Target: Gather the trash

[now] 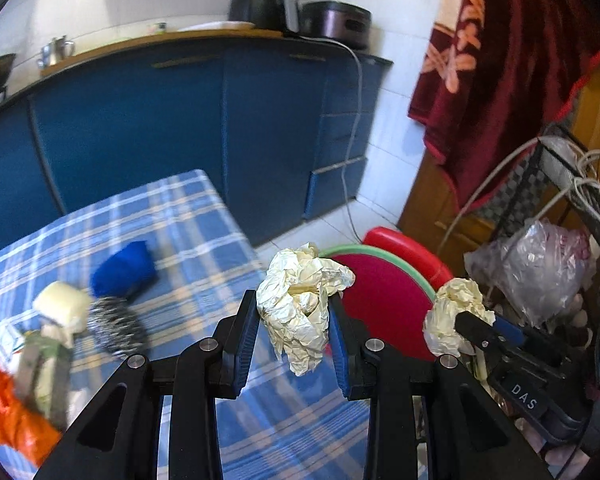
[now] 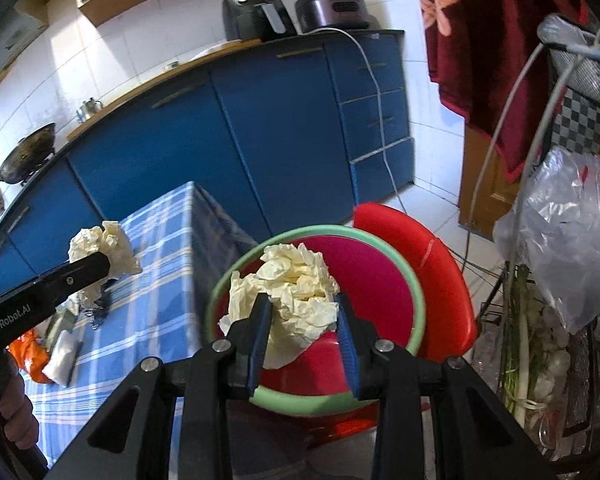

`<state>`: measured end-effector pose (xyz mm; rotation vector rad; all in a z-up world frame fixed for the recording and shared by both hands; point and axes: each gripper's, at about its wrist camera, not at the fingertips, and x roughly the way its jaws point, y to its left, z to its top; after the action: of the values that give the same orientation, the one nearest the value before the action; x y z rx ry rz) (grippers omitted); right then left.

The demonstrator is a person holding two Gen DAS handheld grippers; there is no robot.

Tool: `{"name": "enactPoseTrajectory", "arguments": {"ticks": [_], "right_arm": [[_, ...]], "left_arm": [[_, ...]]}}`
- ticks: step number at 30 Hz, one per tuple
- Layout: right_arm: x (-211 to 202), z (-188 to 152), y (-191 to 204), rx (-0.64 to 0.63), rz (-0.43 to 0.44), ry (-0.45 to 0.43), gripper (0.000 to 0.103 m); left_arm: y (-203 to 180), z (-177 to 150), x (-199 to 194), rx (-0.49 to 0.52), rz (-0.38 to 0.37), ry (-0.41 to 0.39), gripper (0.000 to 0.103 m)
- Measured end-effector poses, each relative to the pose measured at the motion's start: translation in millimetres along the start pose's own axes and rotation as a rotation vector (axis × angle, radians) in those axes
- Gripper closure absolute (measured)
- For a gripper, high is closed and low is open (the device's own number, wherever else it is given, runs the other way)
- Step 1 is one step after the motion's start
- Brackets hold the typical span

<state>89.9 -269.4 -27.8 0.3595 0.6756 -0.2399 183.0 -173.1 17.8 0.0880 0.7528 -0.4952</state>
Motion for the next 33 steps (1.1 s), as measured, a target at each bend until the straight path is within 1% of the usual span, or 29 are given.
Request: {"name": "enactPoseTrajectory", "arguments": {"ticks": [7, 15, 17, 18, 20, 21, 22, 25, 33], "right_arm": [[20, -6, -19, 0.023, -0.035, 0.045, 0.068], [39, -12, -36, 0.046, -0.055, 0.089, 0.067], [42, -13, -37, 0.050, -0.055, 0.096, 0.066], [43, -13, -38, 0.049, -0.056, 0.099, 0.066], [43, -13, -37, 0.047, -0.060, 0.093, 0.064], [43, -13, -37, 0.048, -0.059, 0.091, 0.061], [43, -13, -37, 0.052, -0.055, 0.089, 0.058], [42, -12, -37, 0.060, -0.050, 0.086, 0.056], [33, -11, -37, 0.069, -0.051, 0.069, 0.056]], "left_arm": [[-25, -2, 41, 0.044, -0.030, 0.073, 0.069], [-37, -9, 76, 0.059, -0.045, 0.148, 0.069], [-37, -9, 79, 0.054, -0.047, 0.157, 0.066], [-37, -9, 80, 0.050, -0.044, 0.159, 0.063], [-38, -9, 81, 0.050, -0.030, 0.163, 0.053], [-38, -9, 82, 0.051, -0.026, 0.162, 0.052], [-38, -8, 81, 0.053, -0.022, 0.160, 0.051], [-37, -8, 81, 0.051, -0.021, 0.161, 0.051], [-32, -7, 70, 0.045, -0.014, 0.146, 0.051]]}}
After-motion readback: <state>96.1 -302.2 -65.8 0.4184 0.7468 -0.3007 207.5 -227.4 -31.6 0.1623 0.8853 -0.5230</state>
